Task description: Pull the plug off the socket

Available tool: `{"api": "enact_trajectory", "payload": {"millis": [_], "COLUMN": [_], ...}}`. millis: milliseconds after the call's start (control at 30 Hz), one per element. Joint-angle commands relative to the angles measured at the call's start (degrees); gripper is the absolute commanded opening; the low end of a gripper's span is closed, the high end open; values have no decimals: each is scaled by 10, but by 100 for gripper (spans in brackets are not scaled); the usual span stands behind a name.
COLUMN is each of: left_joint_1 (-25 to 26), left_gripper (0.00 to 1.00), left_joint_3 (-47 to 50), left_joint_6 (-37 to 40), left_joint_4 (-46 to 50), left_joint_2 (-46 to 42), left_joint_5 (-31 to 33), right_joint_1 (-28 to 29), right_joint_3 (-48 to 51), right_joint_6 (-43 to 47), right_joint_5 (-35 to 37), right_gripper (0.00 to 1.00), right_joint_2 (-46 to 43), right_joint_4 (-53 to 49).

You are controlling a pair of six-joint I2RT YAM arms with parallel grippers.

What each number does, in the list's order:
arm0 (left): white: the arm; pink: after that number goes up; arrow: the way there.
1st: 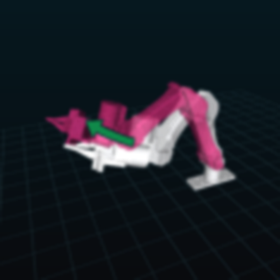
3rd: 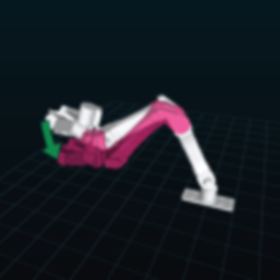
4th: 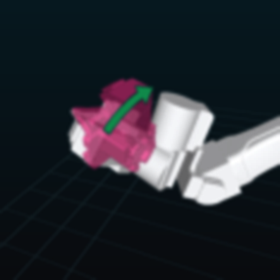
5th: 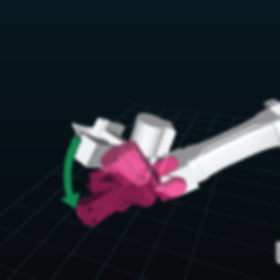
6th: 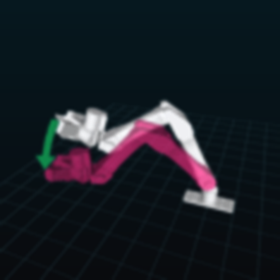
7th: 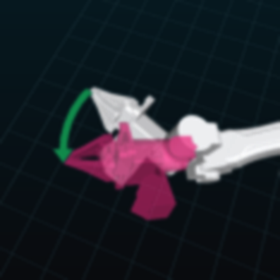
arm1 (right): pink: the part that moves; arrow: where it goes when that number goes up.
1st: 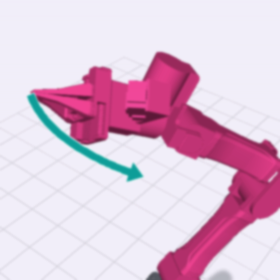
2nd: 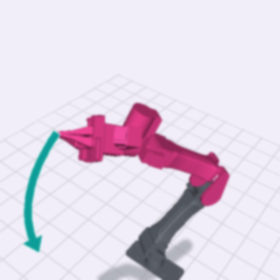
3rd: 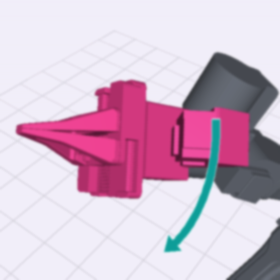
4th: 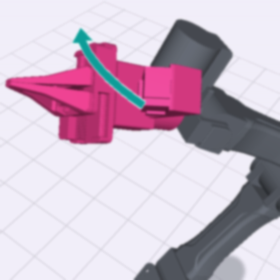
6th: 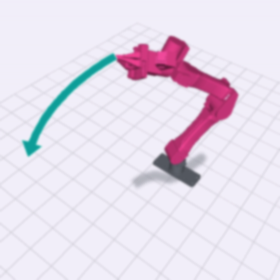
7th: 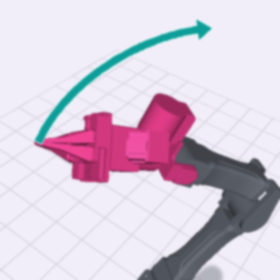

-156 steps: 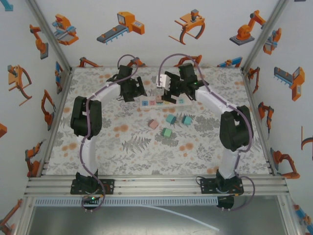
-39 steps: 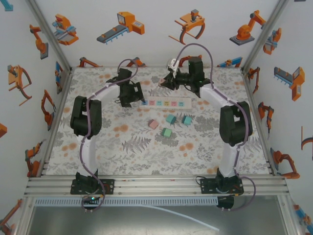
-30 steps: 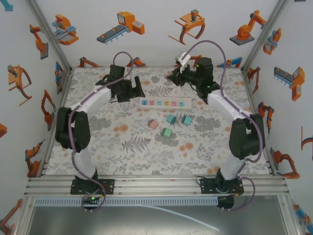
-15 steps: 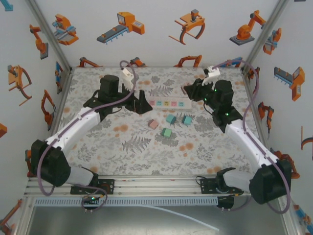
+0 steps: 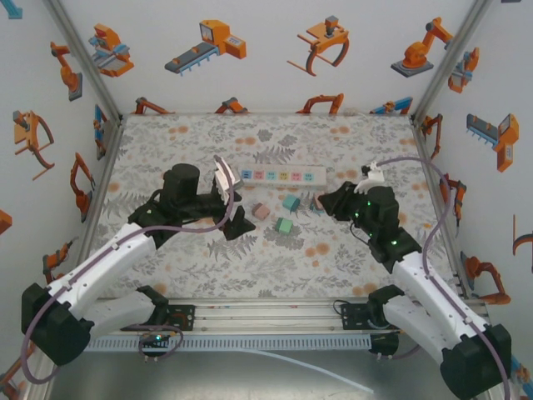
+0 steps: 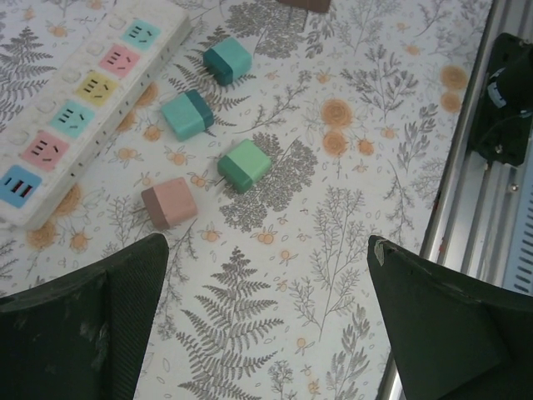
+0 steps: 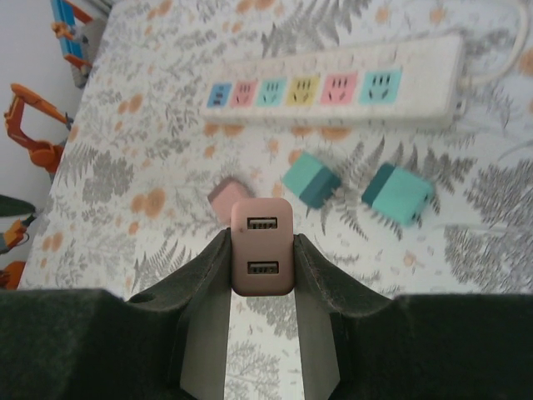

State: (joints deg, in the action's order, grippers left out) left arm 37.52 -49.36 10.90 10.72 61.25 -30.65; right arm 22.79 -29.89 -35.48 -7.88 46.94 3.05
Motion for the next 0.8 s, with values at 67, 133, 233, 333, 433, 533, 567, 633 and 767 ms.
{"api": "enact_trajectory", "payload": {"millis": [67,133,233,333,433,533,567,633,767], "left_joint_1": [7,11,17,24,26,26,26,27,29], "left_gripper": [97,97,97,97,97,97,97,97,97], "left_joint_3": [-3,-3,0,4,4,6,6,1,-3], "left_joint_6": [24,20,11,10,10,8,7,6,10], "left_joint_4": [-9,-13,-23,-29,-25,-22,-24,-14,-17], "left_joint_2": [6,8,6,3,3,3,5,13,28], "left_joint_5": [20,39,66,83,92,96,101,110,117], "right_joint_1": [35,44,49,52,53,53,53,53,53], "right_joint_3": [47,59,74,91,105,115,119,126,141], "right_joint_6": [-59,-64,-82,-101,-110,-113,-114,-120,-128], "right_joint_5": [18,26,26,26,27,33,35,39,51], "right_gripper": [0,0,0,0,0,0,0,0,6], "right_joint_2": [36,61,105,150,190,224,236,254,278], "right_joint_4": [59,90,140,191,235,265,276,291,303]}}
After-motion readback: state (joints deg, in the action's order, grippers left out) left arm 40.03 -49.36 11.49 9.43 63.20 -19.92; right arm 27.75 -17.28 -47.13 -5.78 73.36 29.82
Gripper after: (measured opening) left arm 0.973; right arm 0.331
